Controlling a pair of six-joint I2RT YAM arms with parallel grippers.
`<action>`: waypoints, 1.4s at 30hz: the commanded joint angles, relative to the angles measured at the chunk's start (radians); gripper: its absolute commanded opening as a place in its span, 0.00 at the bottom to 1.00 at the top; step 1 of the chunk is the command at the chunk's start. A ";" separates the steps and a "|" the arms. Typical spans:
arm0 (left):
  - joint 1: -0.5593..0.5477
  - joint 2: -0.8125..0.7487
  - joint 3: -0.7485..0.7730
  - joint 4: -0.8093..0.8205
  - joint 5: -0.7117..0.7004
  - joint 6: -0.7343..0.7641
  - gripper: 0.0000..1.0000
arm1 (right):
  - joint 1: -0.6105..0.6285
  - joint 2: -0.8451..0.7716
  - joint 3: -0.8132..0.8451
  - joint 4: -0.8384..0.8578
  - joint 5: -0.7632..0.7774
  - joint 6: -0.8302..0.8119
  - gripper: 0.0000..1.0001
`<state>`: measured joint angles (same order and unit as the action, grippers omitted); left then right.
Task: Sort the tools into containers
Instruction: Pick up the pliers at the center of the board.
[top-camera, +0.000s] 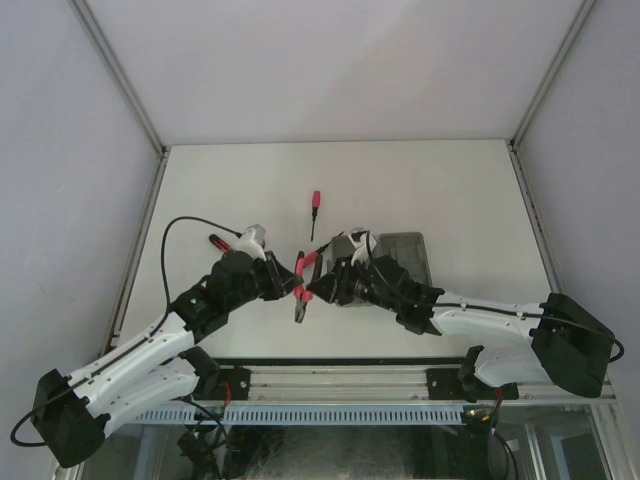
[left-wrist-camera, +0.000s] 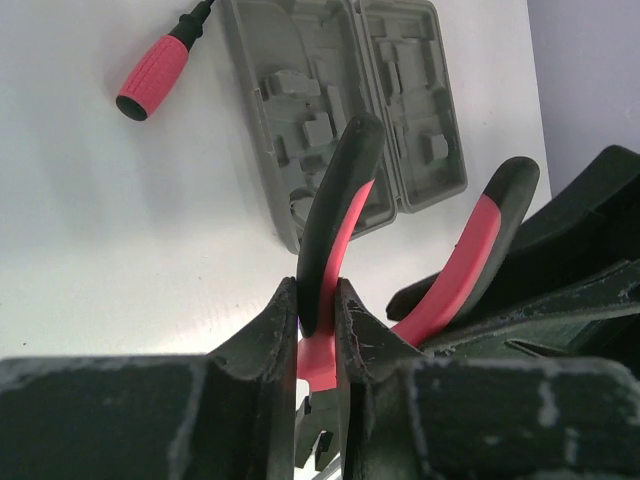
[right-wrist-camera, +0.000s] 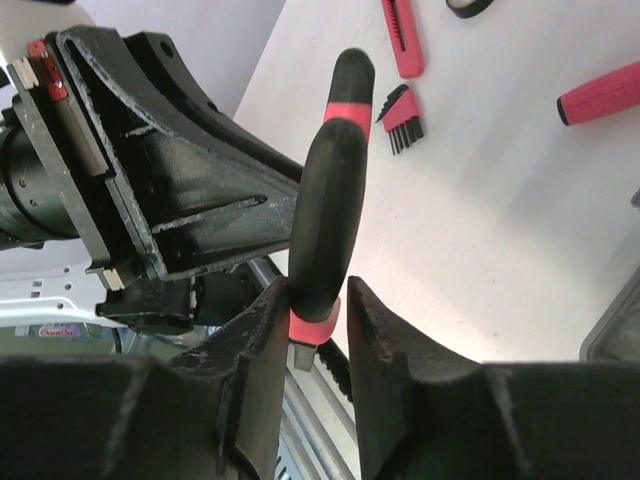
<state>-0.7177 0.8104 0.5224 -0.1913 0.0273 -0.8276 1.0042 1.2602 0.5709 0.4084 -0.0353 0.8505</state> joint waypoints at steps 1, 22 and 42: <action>-0.006 -0.028 0.068 0.076 0.053 -0.005 0.03 | -0.033 -0.014 0.043 0.043 0.034 -0.017 0.30; -0.008 -0.046 0.051 0.076 0.042 -0.013 0.14 | -0.037 0.025 0.111 -0.051 0.011 -0.048 0.05; -0.006 -0.088 0.243 -0.123 0.003 0.066 0.53 | -0.047 -0.182 0.141 -0.217 0.213 -0.326 0.00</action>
<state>-0.7200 0.7429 0.6949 -0.2520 0.0559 -0.8082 0.9516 1.1461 0.6483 0.1490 0.1055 0.6571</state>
